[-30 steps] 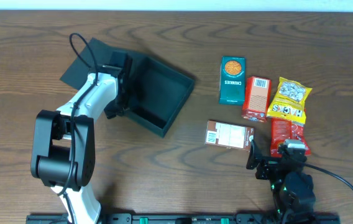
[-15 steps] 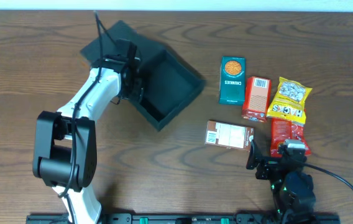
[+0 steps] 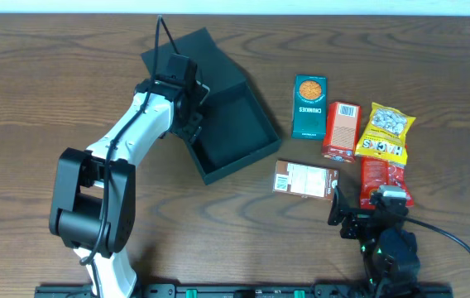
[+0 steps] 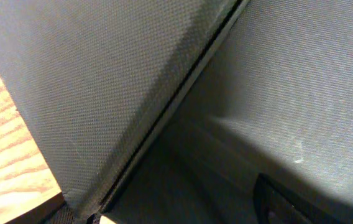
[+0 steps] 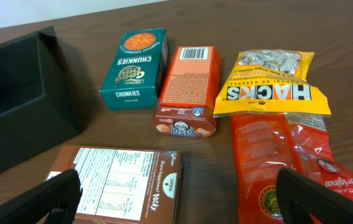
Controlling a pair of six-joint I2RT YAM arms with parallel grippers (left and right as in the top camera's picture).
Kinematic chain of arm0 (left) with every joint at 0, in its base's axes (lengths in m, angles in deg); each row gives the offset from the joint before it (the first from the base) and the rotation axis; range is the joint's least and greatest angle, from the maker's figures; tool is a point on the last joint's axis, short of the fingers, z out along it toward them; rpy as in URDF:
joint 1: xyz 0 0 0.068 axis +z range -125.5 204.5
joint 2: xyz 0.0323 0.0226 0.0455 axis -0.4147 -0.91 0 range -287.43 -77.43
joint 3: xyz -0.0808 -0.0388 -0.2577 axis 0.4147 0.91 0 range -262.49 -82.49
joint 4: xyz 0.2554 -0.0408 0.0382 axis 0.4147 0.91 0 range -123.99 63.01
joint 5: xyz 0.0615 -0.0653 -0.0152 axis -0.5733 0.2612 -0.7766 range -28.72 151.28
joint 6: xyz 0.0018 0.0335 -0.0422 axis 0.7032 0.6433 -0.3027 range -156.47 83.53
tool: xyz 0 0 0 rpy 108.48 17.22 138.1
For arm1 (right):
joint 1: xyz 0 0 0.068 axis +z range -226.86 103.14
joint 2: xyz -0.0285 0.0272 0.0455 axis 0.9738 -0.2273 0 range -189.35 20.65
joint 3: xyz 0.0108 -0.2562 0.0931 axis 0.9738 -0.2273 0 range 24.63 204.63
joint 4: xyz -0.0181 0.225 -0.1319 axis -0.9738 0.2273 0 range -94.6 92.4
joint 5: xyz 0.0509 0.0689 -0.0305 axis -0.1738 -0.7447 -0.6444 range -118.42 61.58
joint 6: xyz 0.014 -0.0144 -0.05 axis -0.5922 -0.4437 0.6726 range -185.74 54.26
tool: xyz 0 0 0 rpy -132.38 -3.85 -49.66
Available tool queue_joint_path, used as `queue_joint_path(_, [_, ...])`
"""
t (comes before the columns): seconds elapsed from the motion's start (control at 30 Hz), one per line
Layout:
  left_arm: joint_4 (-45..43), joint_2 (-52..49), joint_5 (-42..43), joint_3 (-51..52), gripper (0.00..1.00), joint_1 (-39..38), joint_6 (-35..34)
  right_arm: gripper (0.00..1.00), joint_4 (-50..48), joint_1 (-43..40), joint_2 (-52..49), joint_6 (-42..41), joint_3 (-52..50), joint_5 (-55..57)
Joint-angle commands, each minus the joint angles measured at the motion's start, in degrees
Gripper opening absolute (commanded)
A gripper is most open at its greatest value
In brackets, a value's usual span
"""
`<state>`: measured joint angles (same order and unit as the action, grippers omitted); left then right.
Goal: Pack container
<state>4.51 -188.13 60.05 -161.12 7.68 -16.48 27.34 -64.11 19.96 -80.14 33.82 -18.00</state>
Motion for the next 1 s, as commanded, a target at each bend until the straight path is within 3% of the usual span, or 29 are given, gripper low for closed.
queue_joint_path(0.0, [0.0,-0.57,-4.04,-1.03,0.77,-0.13,5.16,0.99,0.15,-0.35,0.37,0.76,-0.61,0.72])
queue_joint_path(0.2, [-2.45,-0.59,-10.14,-0.7,0.75,-0.13,10.8,0.99,0.15,-0.35,0.37,0.76,-0.61,0.72])
queue_joint_path(0.47, [-4.74,-1.22,-10.43,-0.2,0.72,-0.15,17.57,0.99,0.15,-0.35,0.37,0.76,-0.61,0.72])
queue_joint_path(0.67, [-6.01,-3.15,-14.05,-0.2,0.88,-1.62,20.28,0.99,0.17,-0.35,0.37,0.76,-0.61,0.7])
queue_joint_path(0.83, [-11.65,-3.1,-20.35,-0.2,0.87,-3.78,20.46,0.99,0.15,-0.35,0.37,0.76,-0.63,0.7])
queue_joint_path(0.97, [-14.75,-3.1,-24.06,-0.2,0.87,-5.25,24.87,0.99,0.15,-0.35,0.37,0.76,-0.61,0.7])
